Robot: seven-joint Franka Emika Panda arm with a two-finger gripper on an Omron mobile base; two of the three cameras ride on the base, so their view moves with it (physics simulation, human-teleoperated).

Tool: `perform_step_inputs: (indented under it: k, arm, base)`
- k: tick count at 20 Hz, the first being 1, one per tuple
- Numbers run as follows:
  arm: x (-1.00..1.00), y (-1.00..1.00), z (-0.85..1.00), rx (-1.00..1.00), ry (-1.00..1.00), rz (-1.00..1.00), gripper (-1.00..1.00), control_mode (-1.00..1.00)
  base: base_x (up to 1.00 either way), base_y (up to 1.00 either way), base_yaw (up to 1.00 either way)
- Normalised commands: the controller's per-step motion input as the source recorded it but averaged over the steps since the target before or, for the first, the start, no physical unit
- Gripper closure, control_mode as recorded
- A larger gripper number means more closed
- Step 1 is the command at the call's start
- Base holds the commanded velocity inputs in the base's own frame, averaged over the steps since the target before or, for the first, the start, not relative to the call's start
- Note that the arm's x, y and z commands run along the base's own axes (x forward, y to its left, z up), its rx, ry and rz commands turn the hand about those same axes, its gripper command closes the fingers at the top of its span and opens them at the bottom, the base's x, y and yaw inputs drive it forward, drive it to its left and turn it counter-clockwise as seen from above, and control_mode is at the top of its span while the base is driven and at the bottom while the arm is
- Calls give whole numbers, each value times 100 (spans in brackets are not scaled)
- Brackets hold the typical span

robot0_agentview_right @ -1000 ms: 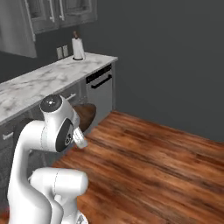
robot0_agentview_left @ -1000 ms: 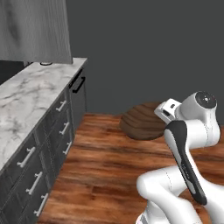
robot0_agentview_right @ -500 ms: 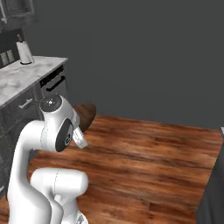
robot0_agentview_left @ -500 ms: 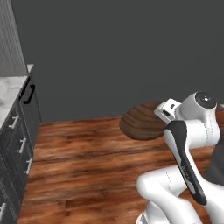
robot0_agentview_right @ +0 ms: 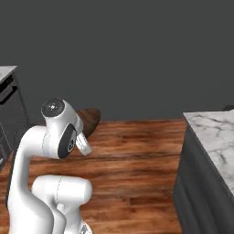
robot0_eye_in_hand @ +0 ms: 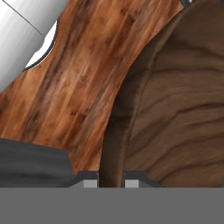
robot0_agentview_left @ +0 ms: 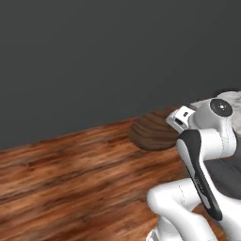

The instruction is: Move the bowls from the cabinet to the plates on the dining table.

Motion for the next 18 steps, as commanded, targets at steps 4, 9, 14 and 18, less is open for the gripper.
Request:
perform_step_inputs:
  k: [4,9,14,18]
  arm:
    - [0,0,0,0,0,0,100,100]
    - [0,0,0,0,0,0,100,100]
    - [0,0,0,0,0,0,100,100]
    - [0,0,0,0,0,0,100,100]
  base:
    - [-16,-26,-49]
    - [-16,-29,-48]
    - [-14,-36,-44]
    - [-11,-41,-42]
